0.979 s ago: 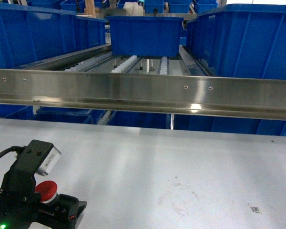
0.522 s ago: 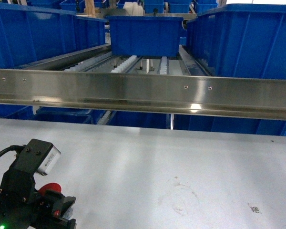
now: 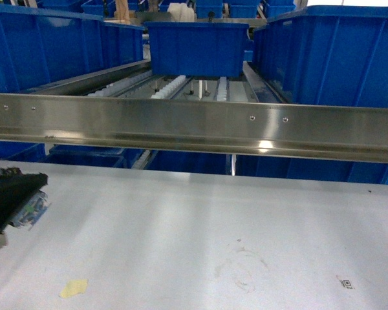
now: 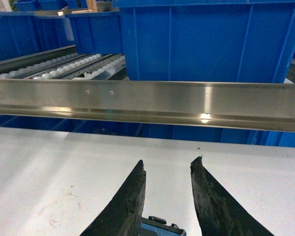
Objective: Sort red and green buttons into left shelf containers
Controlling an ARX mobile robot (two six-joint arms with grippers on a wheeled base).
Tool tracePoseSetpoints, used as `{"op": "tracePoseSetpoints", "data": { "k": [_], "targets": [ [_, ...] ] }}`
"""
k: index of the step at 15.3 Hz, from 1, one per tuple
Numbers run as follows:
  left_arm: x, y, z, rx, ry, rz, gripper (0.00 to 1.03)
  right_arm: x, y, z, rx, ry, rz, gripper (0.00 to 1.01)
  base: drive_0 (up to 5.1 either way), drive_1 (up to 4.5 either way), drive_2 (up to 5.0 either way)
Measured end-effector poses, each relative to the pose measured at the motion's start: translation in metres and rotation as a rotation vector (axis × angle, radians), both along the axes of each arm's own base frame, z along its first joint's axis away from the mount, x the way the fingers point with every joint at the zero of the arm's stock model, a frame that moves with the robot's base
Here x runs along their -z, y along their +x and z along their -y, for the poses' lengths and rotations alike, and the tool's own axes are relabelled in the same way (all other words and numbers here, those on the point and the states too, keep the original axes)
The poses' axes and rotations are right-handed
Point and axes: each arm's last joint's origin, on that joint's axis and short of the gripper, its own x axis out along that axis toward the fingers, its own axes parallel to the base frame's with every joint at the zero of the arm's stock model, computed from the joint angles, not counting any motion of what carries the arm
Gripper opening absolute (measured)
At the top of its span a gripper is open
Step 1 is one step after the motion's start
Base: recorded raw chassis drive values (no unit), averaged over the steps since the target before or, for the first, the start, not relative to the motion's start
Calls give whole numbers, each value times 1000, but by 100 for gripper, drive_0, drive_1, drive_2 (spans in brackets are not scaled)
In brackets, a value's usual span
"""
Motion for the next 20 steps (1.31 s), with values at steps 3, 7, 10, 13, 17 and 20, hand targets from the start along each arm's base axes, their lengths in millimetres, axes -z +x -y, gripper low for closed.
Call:
{"op": "tracePoseSetpoints", "data": {
  "k": [3, 7, 10, 13, 17, 20],
  "targets": [
    [-34, -51, 6, -65, -50, 68, 28, 0, 0, 0, 0, 0, 0, 26, 0, 0, 0],
    [-48, -62, 4, -108, -86, 131, 28, 0, 0, 0, 0, 0, 0, 26, 0, 0, 0],
    [-49, -62, 4, -104, -89, 133, 28, 0, 0, 0, 3, -1, 1, 26, -461, 109, 383],
    [-49, -62, 4, -107, -90, 134, 28, 0, 0, 0, 2, -1, 1, 26, -458, 69, 398],
    [-49, -62, 4, -107, -89, 132, 28, 0, 0, 0, 2, 0, -2, 26, -470, 171, 324],
    [-49, -63, 4, -107, -90, 134, 28, 0, 0, 0, 2, 1, -3, 26, -491, 255, 255]
  ]
}}
